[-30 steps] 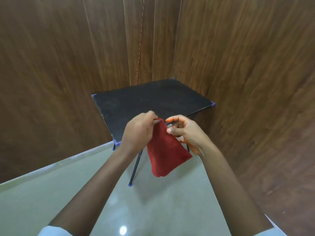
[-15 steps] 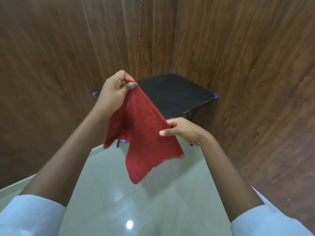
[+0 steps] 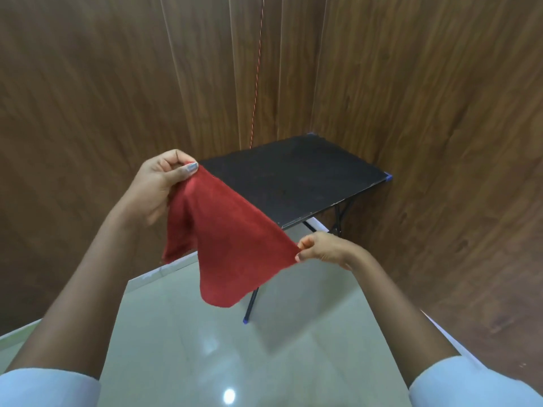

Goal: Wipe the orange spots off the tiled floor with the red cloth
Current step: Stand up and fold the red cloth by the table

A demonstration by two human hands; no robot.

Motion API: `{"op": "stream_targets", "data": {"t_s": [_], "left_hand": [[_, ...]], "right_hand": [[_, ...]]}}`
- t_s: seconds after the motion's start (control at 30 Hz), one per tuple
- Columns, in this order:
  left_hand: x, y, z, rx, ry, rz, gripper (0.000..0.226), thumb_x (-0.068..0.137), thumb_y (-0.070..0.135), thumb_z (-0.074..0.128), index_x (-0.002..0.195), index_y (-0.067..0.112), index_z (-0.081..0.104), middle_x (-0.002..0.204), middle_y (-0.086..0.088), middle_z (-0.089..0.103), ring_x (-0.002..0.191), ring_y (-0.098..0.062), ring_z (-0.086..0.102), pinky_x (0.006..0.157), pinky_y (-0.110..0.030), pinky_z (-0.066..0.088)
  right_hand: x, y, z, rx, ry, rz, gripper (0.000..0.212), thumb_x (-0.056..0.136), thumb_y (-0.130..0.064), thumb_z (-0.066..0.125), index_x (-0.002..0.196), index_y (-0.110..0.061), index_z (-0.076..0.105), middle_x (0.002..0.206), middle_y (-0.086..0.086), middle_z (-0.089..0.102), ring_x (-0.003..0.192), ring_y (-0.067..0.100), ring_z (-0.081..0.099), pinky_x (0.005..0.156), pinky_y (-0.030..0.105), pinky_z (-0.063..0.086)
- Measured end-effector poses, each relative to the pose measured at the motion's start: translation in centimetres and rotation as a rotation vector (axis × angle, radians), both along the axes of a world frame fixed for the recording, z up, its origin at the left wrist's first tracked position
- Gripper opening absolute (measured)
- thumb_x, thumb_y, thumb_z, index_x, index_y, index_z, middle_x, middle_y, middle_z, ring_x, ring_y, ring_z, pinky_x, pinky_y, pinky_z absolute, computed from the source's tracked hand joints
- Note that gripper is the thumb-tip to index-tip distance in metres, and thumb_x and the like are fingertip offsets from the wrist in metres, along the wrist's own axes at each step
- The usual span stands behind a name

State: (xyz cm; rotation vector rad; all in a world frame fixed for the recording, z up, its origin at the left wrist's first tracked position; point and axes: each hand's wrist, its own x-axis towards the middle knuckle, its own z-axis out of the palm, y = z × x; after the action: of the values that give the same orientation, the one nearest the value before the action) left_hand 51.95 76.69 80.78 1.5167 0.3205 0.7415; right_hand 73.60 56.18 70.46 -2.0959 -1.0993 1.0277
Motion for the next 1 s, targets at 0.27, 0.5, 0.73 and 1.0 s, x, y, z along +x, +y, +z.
{"op": "stream_targets", "data": {"t_s": [0.27, 0.5, 0.73, 1.0], "left_hand": [[-2.4, 1.1, 0.6, -0.005, -0.109, 0.043, 0.010, 0.075, 0.018, 0.062, 0.076, 0.015, 0.053, 0.059, 0.009, 0.063, 0.051, 0.000, 0.057, 0.051, -0.013, 0.048], [0.6, -1.7, -0.4, 0.290, 0.371, -0.157, 0.011, 0.084, 0.004, 0.059, 0.075, 0.011, 0.059, 0.069, -0.012, 0.055, 0.061, -0.017, 0.050, 0.059, -0.028, 0.041], [-2.8, -0.7, 0.3, 0.109, 0.160, 0.008, 0.012, 0.085, 0.003, 0.054, 0.076, 0.010, 0.055, 0.058, 0.005, 0.060, 0.050, -0.003, 0.053, 0.049, -0.014, 0.043], [-5.1, -0.3, -1.3, -0.118, -0.046, 0.044, 0.009, 0.075, 0.016, 0.060, 0.077, 0.012, 0.053, 0.059, 0.005, 0.061, 0.050, -0.003, 0.056, 0.049, -0.015, 0.047]], "right_hand": [[0.1, -0.1, -2.6, 0.321, 0.276, -0.264, 0.012, 0.082, -0.006, 0.063, 0.079, -0.017, 0.060, 0.087, -0.003, 0.063, 0.089, 0.008, 0.055, 0.084, 0.025, 0.036], [-7.0, 7.8, 1.4, 0.481, 0.264, 0.191, 0.058, 0.080, -0.016, 0.071, 0.131, -0.030, 0.047, 0.134, -0.006, 0.052, 0.126, 0.013, 0.046, 0.100, 0.034, 0.043], [-6.8, 7.6, -5.1, 0.142, 0.159, 0.230, 0.003, 0.080, -0.010, 0.069, 0.078, -0.013, 0.070, 0.084, 0.002, 0.067, 0.084, 0.012, 0.057, 0.091, 0.037, 0.043], [-6.3, 4.0, -8.5, 0.050, 0.437, 0.093, 0.056, 0.081, -0.023, 0.070, 0.132, -0.032, 0.049, 0.139, -0.007, 0.046, 0.127, 0.010, 0.038, 0.103, 0.033, 0.027]]}}
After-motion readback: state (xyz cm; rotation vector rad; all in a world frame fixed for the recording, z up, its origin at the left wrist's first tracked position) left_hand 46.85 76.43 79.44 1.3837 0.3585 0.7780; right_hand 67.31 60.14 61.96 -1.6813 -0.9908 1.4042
